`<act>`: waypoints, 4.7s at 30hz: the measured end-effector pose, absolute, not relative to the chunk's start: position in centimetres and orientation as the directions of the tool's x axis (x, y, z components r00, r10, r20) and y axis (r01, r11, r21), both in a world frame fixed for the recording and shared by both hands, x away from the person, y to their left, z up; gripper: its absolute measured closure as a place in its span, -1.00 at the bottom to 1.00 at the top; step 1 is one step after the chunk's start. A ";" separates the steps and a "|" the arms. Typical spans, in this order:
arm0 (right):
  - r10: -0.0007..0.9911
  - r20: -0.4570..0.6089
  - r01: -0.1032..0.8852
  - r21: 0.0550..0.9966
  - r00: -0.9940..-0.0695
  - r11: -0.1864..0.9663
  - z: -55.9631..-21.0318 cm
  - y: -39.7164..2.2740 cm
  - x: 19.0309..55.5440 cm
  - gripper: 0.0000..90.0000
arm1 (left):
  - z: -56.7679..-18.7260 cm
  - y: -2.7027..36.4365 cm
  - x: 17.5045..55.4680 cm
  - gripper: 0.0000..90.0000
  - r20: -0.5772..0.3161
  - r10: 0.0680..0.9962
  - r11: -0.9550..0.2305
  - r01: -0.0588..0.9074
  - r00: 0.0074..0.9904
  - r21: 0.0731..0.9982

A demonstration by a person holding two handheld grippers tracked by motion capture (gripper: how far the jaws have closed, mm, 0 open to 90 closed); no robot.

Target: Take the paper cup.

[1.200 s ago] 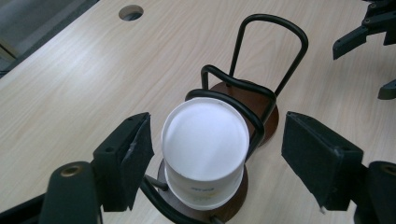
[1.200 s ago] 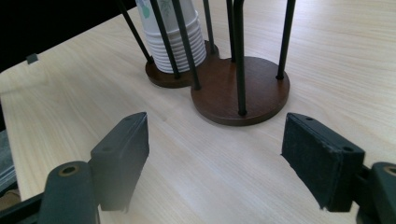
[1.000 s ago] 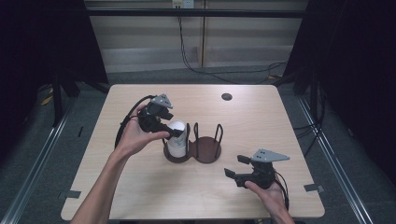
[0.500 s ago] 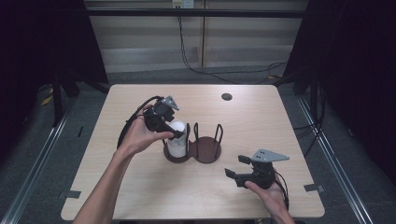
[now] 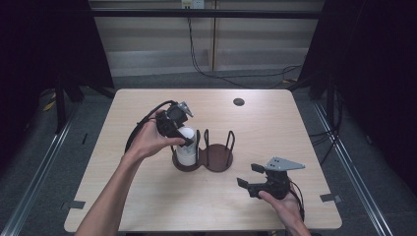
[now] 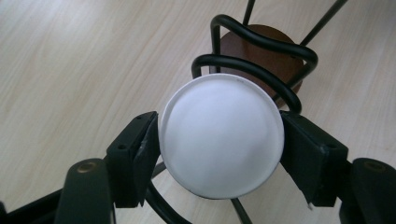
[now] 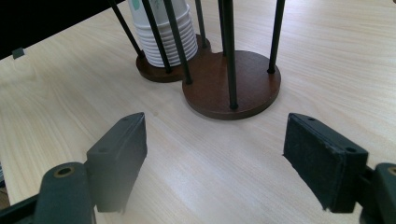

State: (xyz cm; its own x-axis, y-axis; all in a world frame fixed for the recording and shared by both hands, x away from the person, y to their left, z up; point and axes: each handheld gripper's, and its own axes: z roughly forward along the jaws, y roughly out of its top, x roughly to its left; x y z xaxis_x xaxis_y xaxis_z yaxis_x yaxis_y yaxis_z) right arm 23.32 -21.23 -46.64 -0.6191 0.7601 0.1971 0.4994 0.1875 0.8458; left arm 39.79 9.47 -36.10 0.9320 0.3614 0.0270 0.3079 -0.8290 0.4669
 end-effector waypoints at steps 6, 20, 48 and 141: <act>0.759 0.196 0.499 0.845 -0.621 0.190 -46.6 -21.2 23.3 -0.53 | -36.7 9.0 39.8 -0.30 0.025 0.360 -0.843 0.314 0.933 0.437; 0.760 0.197 0.503 0.843 -0.620 0.192 -46.7 -21.1 23.3 -0.53 | -36.4 9.3 39.8 -0.26 0.028 0.352 -0.845 0.304 0.936 0.440; 0.760 0.198 0.512 0.835 -0.619 0.199 -46.7 -21.2 23.3 -0.53 | -35.6 10.0 39.9 -0.21 -0.006 0.380 -0.810 0.336 0.925 0.480; 0.757 0.231 0.525 0.834 -0.611 0.169 -46.7 -21.0 23.4 -0.56 | -30.6 15.0 35.4 -0.19 -0.026 0.437 -0.612 0.319 0.899 0.724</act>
